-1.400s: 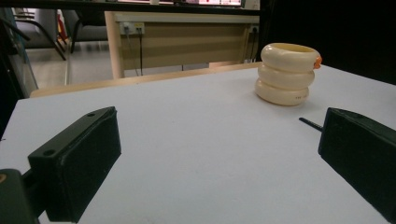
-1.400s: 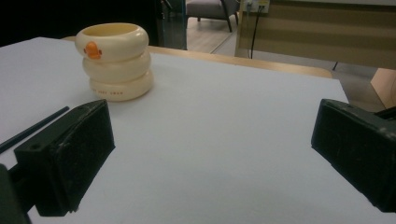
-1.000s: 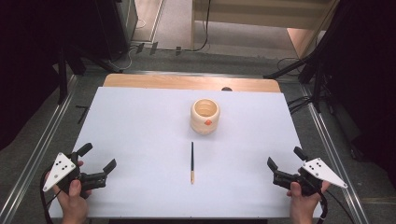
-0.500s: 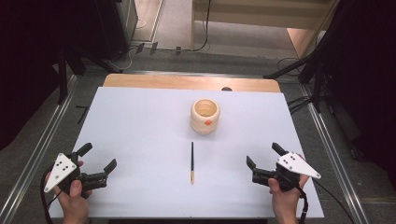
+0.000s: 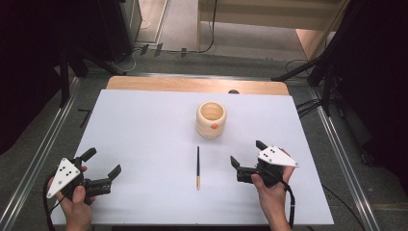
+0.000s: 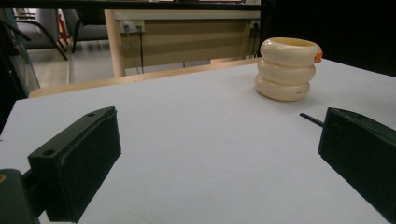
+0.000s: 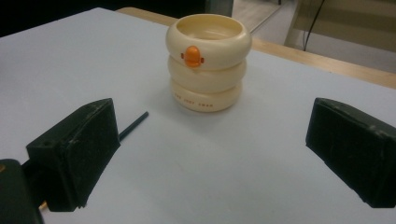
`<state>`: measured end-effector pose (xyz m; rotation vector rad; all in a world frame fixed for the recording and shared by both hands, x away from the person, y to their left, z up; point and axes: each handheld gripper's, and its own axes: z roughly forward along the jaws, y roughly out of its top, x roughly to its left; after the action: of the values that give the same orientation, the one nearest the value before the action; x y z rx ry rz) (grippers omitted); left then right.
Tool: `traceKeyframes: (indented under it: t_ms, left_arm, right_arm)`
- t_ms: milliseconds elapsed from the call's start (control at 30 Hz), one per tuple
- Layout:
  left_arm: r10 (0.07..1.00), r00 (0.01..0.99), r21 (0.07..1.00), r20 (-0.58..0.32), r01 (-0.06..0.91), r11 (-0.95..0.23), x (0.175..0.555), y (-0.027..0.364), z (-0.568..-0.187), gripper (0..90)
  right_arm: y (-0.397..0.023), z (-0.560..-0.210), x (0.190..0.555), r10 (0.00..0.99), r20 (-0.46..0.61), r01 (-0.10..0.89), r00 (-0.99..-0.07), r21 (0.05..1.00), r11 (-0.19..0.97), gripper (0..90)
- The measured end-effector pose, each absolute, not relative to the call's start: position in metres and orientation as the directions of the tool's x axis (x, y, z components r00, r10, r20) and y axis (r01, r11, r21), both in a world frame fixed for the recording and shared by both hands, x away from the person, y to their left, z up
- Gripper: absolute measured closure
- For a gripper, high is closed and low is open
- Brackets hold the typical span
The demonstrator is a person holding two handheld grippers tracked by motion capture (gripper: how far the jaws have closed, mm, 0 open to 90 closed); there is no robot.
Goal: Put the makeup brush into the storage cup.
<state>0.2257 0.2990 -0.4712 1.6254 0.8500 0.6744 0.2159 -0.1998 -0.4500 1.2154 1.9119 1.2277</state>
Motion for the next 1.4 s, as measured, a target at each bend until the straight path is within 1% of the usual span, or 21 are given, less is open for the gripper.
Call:
traceKeyframes:
  t_ms: [333, 533, 667, 833, 967, 1133, 1167, 1200, 1233, 1300, 1333, 1367, 1400]
  left_arm:
    - [0.814, 0.581, 0.976, -0.013, 0.183, -0.115, 0.226, 0.298, -0.473, 0.0]
    - [0.812, 0.583, 0.976, -0.013, 0.182, -0.116, 0.226, 0.298, -0.473, 0.0]
    - [0.812, 0.583, 0.976, -0.013, 0.183, -0.116, 0.225, 0.298, -0.473, 0.0]
    - [0.813, 0.583, 0.977, -0.012, 0.181, -0.115, 0.225, 0.299, -0.472, 0.0]
    - [0.813, 0.582, 0.977, -0.014, 0.180, -0.112, 0.225, 0.299, -0.472, 0.0]
    - [0.813, 0.582, 0.977, -0.016, 0.181, -0.111, 0.225, 0.299, -0.472, 0.0]
    - [0.813, 0.583, 0.977, -0.016, 0.182, -0.112, 0.225, 0.299, -0.472, 0.0]
    - [0.813, 0.583, 0.977, -0.016, 0.182, -0.112, 0.225, 0.299, -0.472, 0.0]
    - [0.812, 0.584, 0.977, -0.014, 0.182, -0.114, 0.225, 0.299, -0.472, 0.0]
    - [0.811, 0.585, 0.977, -0.015, 0.183, -0.114, 0.225, 0.299, -0.472, 0.0]
    - [0.811, 0.585, 0.977, -0.015, 0.183, -0.114, 0.225, 0.299, -0.472, 0.0]
    - [0.811, 0.585, 0.977, -0.016, 0.183, -0.112, 0.225, 0.299, -0.473, 0.0]
    - [0.811, 0.585, 0.977, -0.016, 0.183, -0.112, 0.225, 0.299, -0.473, 0.0]
  right_arm:
    - [-0.167, -0.448, 0.232, 0.872, 0.000, 0.407, -0.490, 0.884, 0.228, 3.7]
    - [-0.149, -0.450, 0.240, 0.859, 0.003, 0.415, -0.512, 0.877, 0.244, 4.1]
    - [-0.138, -0.451, 0.244, 0.849, 0.009, 0.422, -0.529, 0.870, 0.254, 5.4]
    - [-0.126, -0.451, 0.250, 0.838, -0.009, 0.439, -0.545, 0.849, 0.294, 7.5]
    - [-0.115, -0.451, 0.258, 0.825, -0.021, 0.466, -0.564, 0.817, 0.340, 9.9]
    - [-0.107, -0.452, 0.264, 0.818, -0.028, 0.500, -0.575, 0.779, 0.378, 10.6]
    - [-0.102, -0.452, 0.267, 0.816, -0.040, 0.519, -0.576, 0.754, 0.403, 10.6]
    - [-0.102, -0.452, 0.267, 0.816, -0.040, 0.519, -0.576, 0.754, 0.403, 10.6]
    - [-0.097, -0.454, 0.271, 0.820, -0.053, 0.548, -0.570, 0.720, 0.427, 10.7]
    - [-0.092, -0.455, 0.273, 0.822, -0.074, 0.569, -0.565, 0.686, 0.453, 10.6]
    - [-0.092, -0.455, 0.273, 0.822, -0.074, 0.569, -0.565, 0.686, 0.453, 10.6]
    - [-0.088, -0.456, 0.276, 0.815, -0.094, 0.584, -0.572, 0.651, 0.485, 10.3]
    - [-0.088, -0.456, 0.276, 0.815, -0.094, 0.584, -0.572, 0.651, 0.485, 10.3]
